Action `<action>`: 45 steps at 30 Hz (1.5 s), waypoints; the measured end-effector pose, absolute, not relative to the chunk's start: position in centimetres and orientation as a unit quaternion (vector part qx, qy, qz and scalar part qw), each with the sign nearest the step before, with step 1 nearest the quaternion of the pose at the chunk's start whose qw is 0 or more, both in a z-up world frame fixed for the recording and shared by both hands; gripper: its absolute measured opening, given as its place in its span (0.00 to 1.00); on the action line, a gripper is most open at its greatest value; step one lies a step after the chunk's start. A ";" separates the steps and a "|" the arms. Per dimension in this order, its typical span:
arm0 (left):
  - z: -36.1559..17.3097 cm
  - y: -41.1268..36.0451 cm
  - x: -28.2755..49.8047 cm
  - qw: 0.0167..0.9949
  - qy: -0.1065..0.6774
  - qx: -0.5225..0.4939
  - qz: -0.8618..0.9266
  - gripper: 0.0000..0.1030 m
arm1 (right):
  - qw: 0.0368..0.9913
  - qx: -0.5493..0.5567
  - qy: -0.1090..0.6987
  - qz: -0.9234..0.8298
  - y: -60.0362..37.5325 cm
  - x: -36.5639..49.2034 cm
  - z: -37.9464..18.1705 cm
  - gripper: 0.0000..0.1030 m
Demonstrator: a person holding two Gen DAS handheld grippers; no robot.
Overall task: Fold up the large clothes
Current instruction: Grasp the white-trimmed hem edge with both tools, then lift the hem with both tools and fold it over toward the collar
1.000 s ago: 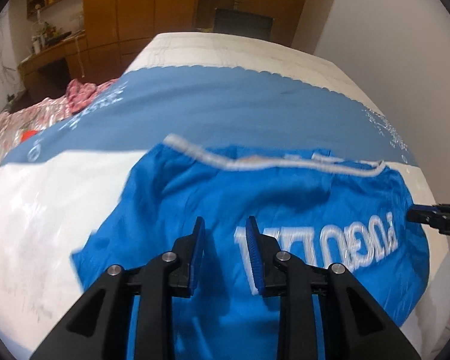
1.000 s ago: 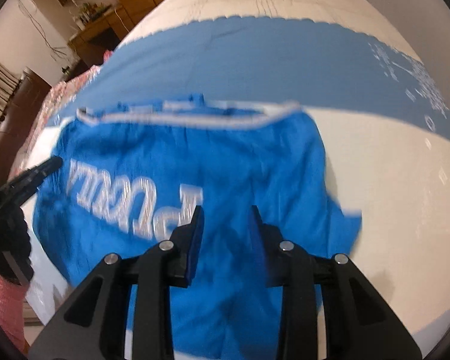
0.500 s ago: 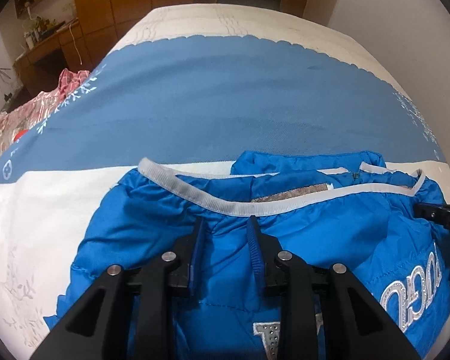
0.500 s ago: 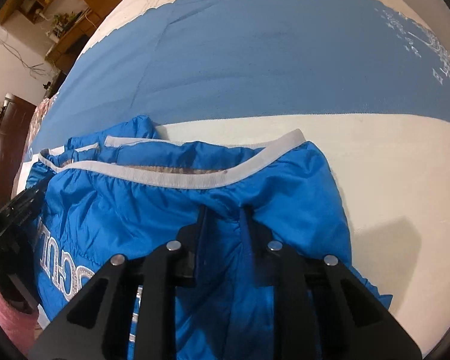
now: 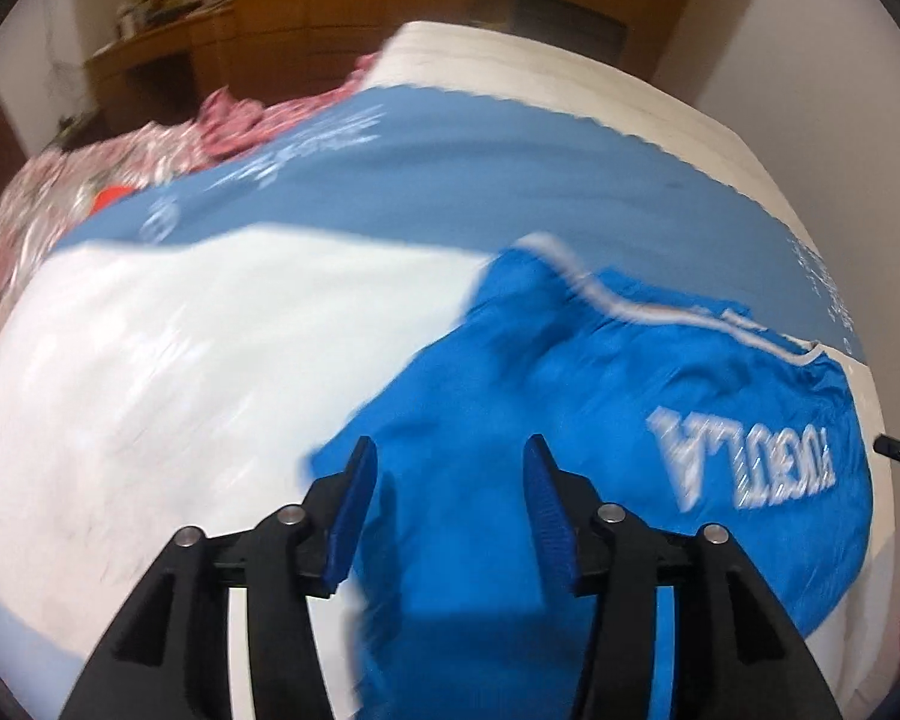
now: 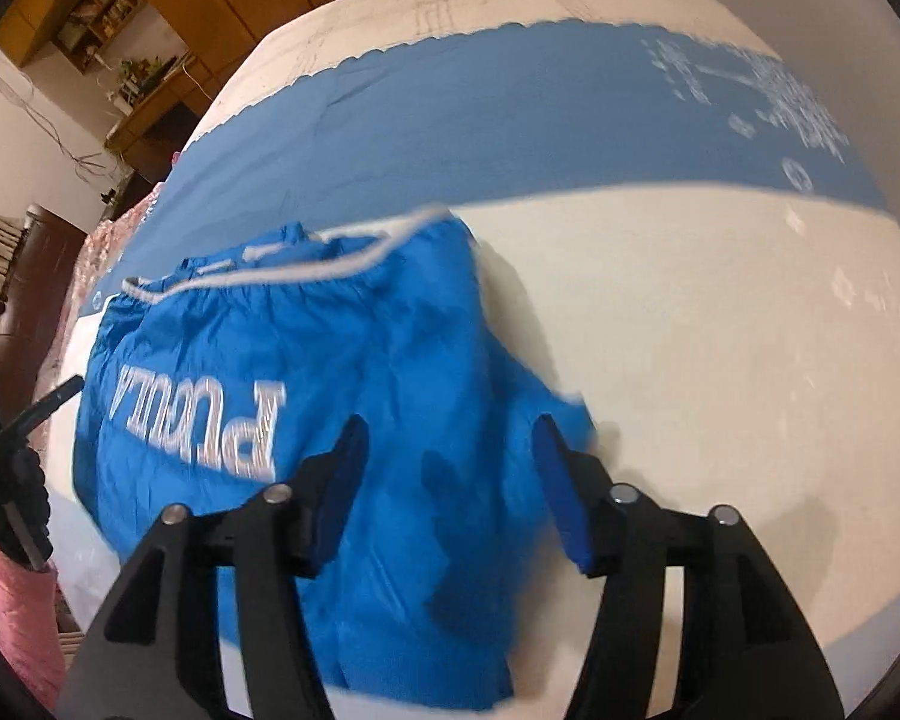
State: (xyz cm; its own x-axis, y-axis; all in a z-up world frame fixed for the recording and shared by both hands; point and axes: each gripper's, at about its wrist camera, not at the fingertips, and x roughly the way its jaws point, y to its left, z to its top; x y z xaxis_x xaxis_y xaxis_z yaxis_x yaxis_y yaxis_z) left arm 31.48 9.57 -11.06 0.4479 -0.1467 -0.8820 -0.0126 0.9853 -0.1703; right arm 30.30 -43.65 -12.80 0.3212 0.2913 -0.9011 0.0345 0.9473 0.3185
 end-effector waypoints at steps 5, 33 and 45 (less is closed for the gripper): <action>-12.2 12.6 28.3 0.838 0.526 -0.136 -0.049 0.61 | 0.787 0.152 0.592 0.080 -44.0 28.1 -14.5 0.63; -14.5 9.7 29.0 0.821 0.519 -0.223 -0.082 0.14 | 0.759 0.244 0.588 0.135 -43.2 28.1 -16.6 0.21; -6.1 8.1 22.3 0.856 0.470 -0.188 -0.106 0.10 | 0.792 0.217 0.544 0.174 -43.3 21.2 -7.9 0.18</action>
State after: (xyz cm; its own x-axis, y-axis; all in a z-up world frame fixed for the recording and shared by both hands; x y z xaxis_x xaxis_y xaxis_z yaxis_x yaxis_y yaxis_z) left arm 22.26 8.12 -6.14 0.5355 -0.3580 -0.7649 0.0052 0.9071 -0.4209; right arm 21.21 -43.26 -7.94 0.3479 0.5117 -0.7856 -0.0401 0.8453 0.5328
